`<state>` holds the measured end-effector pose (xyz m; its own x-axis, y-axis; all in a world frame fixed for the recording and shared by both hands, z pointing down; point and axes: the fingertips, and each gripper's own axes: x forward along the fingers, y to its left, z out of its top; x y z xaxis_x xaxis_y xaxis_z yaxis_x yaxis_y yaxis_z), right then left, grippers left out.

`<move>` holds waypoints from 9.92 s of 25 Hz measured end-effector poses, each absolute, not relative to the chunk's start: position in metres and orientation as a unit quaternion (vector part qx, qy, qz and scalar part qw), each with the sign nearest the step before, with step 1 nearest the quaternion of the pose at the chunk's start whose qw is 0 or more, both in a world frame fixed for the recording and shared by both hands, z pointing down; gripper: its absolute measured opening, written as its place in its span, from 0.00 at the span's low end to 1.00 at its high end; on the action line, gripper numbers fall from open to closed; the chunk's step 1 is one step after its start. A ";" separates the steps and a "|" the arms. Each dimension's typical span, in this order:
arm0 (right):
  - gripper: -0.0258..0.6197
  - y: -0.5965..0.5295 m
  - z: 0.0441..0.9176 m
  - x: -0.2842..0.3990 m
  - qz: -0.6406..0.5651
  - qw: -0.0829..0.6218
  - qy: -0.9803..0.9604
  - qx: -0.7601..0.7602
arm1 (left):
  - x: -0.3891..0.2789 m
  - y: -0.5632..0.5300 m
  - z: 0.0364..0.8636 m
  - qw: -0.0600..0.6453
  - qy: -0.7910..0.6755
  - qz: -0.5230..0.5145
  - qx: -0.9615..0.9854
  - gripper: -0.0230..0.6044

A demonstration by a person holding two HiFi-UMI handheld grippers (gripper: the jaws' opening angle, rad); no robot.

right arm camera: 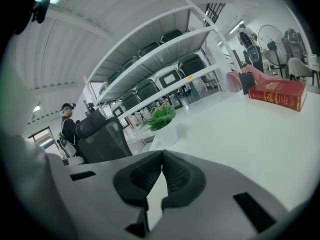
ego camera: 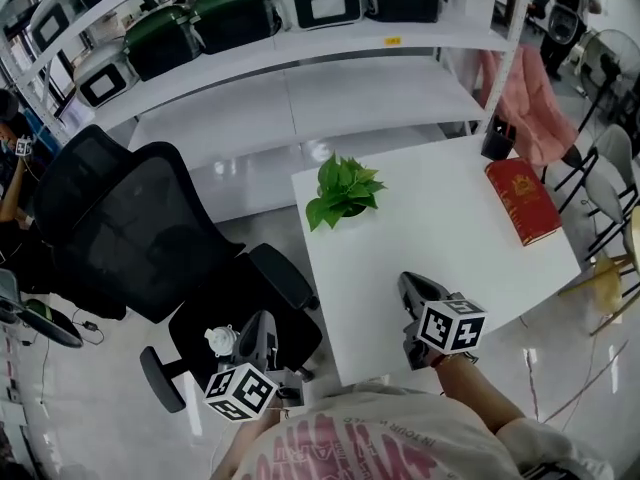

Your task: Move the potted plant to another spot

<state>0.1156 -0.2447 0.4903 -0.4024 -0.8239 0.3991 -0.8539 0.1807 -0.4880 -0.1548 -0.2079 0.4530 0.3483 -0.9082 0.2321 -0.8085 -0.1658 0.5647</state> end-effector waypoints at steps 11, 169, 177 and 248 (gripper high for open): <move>0.06 -0.328 0.492 0.104 0.267 0.032 -0.829 0.491 | -0.188 -0.200 0.474 0.323 -0.645 -0.074 0.689 0.08; 0.77 -0.431 0.473 0.075 0.122 0.063 -0.850 0.508 | -0.200 -0.208 0.508 0.359 -0.686 -0.097 0.625 0.08; 0.77 -0.404 0.445 0.075 0.112 0.036 -0.844 0.523 | -0.206 -0.207 0.489 0.348 -0.666 -0.102 0.651 0.08; 0.78 -0.129 0.400 0.071 0.091 0.017 -0.720 0.687 | -0.210 -0.129 0.457 0.328 -0.469 -0.061 0.818 0.08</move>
<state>0.0714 -0.1292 0.4002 -0.0546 -0.9873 0.1492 -0.9934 0.0386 -0.1082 -0.2104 -0.1289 0.4567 0.5532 -0.8067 0.2078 -0.7269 -0.3456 0.5934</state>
